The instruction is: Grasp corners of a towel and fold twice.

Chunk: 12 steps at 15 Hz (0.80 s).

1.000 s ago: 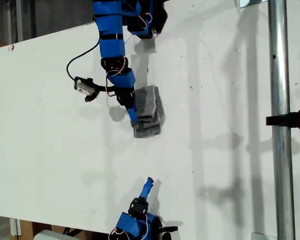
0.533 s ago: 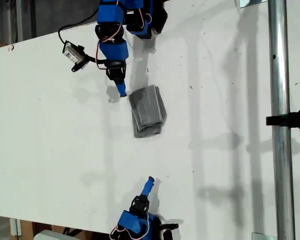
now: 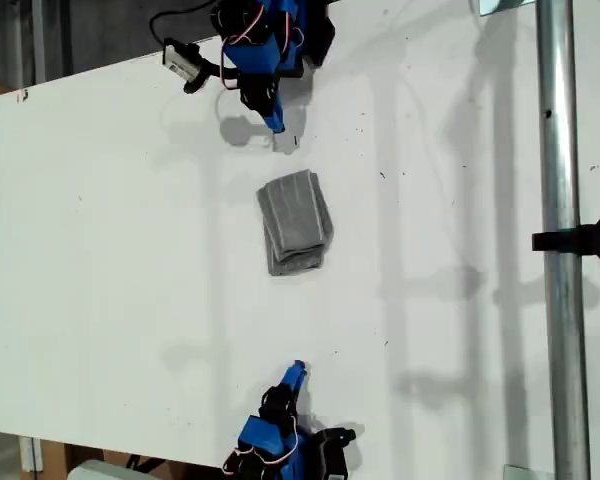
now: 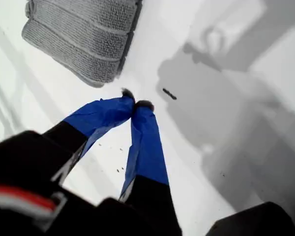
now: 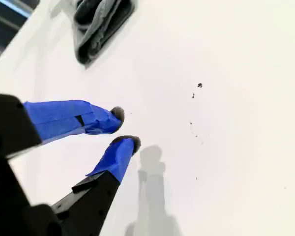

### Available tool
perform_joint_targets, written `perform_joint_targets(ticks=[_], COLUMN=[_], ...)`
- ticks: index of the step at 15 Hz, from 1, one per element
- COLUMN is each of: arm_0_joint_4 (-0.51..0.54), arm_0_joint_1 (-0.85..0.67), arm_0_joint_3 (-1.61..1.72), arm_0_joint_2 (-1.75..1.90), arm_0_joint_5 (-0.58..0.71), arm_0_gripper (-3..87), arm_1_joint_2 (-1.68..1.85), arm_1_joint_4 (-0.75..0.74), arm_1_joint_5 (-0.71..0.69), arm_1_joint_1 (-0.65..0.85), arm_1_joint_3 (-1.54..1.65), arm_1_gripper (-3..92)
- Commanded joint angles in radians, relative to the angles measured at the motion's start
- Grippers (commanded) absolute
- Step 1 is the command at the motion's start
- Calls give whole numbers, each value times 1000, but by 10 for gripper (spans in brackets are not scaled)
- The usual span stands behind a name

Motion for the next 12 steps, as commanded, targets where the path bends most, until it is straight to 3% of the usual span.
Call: perform_joint_targets(ticks=[1,2,3,12], arm_0_joint_4=[9,9,-2,5], arm_0_joint_1=[-6,-3,-2,-5], arm_0_joint_3=[6,6,6,6], arm_0_joint_2=[2,2,2,2], arm_0_joint_5=[272,571,634,595], arm_0_gripper=[69,69,68,68], arm_1_joint_2=[6,6,6,6], arm_1_joint_4=[52,52,52,52], arm_1_joint_5=[35,31,31,31], arm_1_joint_1=[-14,-31,-43,-58], arm_1_joint_3=[-6,-6,-6,-6], arm_1_gripper=[103,103,103,103])
